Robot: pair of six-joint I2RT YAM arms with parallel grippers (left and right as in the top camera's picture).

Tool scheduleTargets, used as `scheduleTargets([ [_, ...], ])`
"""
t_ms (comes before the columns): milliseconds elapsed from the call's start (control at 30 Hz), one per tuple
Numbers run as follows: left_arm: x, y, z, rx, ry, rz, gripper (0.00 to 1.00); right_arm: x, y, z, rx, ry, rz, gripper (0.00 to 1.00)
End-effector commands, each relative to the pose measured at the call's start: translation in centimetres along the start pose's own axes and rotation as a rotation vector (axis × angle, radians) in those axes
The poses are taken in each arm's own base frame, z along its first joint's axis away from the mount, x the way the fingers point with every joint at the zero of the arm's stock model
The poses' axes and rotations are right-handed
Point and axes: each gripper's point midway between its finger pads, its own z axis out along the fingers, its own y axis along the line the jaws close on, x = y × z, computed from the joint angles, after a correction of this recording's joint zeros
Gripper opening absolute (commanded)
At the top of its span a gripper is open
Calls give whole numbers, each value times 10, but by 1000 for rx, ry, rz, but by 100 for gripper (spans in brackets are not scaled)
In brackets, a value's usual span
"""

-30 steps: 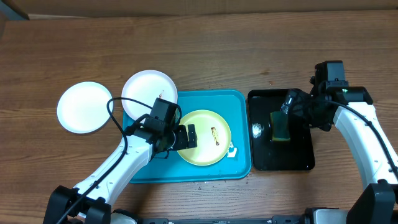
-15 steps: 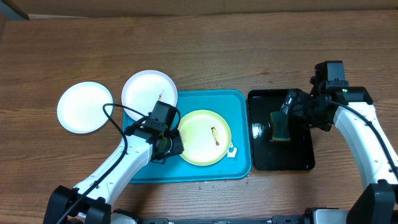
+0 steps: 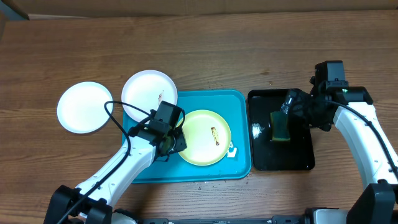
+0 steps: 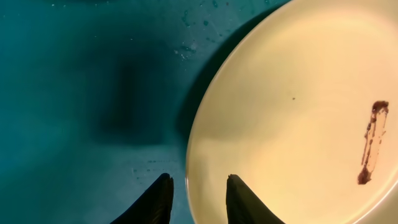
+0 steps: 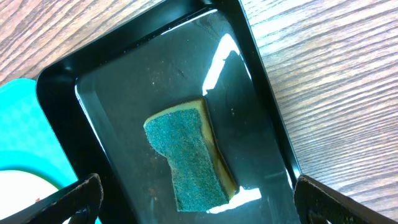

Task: Clean dirty plates on tray and stack at the side
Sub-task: 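Slide the yellow plate right and clamp its rim with the left gripper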

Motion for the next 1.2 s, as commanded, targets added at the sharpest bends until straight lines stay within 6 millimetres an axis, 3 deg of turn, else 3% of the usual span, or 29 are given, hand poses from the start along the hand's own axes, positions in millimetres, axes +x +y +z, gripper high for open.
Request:
scheduleTargets([
  [0, 1, 6, 3, -34, -9, 8, 31, 1, 1, 2, -6, 3, 7, 100],
  [267, 1, 18, 6, -85, -32, 9, 30, 1, 1, 2, -6, 3, 7, 100],
  [700, -7, 9, 9, -40, -69, 61, 25, 1, 1, 2, -6, 3, 7, 100],
  [1167, 6, 0, 16, -24, -68, 112, 23, 1, 1, 2, -6, 3, 7, 100],
])
